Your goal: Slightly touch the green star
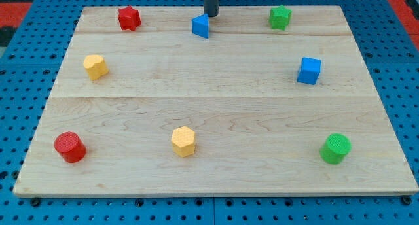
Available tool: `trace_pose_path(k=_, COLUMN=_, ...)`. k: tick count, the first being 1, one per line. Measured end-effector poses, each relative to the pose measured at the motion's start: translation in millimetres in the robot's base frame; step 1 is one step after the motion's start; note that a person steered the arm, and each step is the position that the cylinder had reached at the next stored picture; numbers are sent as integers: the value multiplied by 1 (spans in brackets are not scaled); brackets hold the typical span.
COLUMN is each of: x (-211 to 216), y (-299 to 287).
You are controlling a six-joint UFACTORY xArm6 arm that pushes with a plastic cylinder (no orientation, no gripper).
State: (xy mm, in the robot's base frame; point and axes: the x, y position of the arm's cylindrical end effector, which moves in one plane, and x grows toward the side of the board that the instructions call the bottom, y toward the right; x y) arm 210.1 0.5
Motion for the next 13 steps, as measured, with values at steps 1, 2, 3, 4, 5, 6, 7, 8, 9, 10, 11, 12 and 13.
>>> trace_pose_path(k=1, x=0, y=2)
trace_pose_path(k=2, x=-1, y=11)
trace_pose_path(k=3, x=-5, y=26)
trace_pose_path(k=4, x=-17, y=85)
trace_pose_path(k=5, x=-17, y=113)
trace_pose_path(k=6, x=-18, y=123)
trace_pose_path(k=7, x=-19, y=129)
trace_pose_path(k=8, x=-19, y=129)
trace_pose_path(k=9, x=-19, y=132)
trace_pose_path(k=10, x=-15, y=193)
trace_pose_path(k=11, x=36, y=236)
trace_pose_path(k=12, x=124, y=244)
trace_pose_path(k=13, x=190, y=232)
